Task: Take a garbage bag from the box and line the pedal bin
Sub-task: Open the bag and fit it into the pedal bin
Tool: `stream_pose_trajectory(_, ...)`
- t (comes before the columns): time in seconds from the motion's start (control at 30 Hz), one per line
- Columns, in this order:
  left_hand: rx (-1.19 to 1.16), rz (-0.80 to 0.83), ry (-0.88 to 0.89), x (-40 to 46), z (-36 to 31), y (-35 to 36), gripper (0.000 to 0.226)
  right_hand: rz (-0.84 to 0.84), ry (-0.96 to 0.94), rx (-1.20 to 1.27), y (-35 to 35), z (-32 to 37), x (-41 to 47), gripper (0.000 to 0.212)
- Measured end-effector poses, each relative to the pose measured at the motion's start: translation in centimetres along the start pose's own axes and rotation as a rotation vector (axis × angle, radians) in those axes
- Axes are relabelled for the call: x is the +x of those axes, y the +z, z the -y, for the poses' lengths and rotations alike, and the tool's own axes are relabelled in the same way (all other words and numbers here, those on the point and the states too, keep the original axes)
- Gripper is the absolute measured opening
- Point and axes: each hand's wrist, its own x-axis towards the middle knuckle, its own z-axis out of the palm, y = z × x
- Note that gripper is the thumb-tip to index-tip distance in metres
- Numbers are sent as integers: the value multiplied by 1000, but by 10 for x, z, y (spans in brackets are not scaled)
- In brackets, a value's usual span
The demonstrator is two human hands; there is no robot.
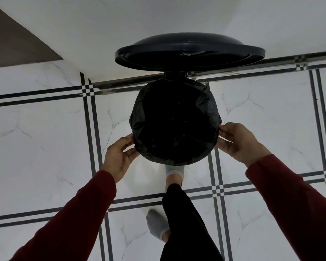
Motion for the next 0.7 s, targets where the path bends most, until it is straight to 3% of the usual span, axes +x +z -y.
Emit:
stream_pose_trajectory(0.2, 3, 49, 2, 2, 6, -4, 27, 133, 175, -64, -5, 10, -2, 5)
stream_pose_trajectory(0.3, -63, 67, -42, 9, 11, -6, 35, 145, 201, 10, -7, 5, 0, 18)
stream_pose_trajectory(0.5, -18, -15, 17, 15, 14, 3, 47, 157, 204, 80, -7, -11, 3, 24)
stream_pose_trajectory(0.7, 53, -83, 113, 13, 16, 3, 34, 125, 133, 173, 0, -18, 0, 20)
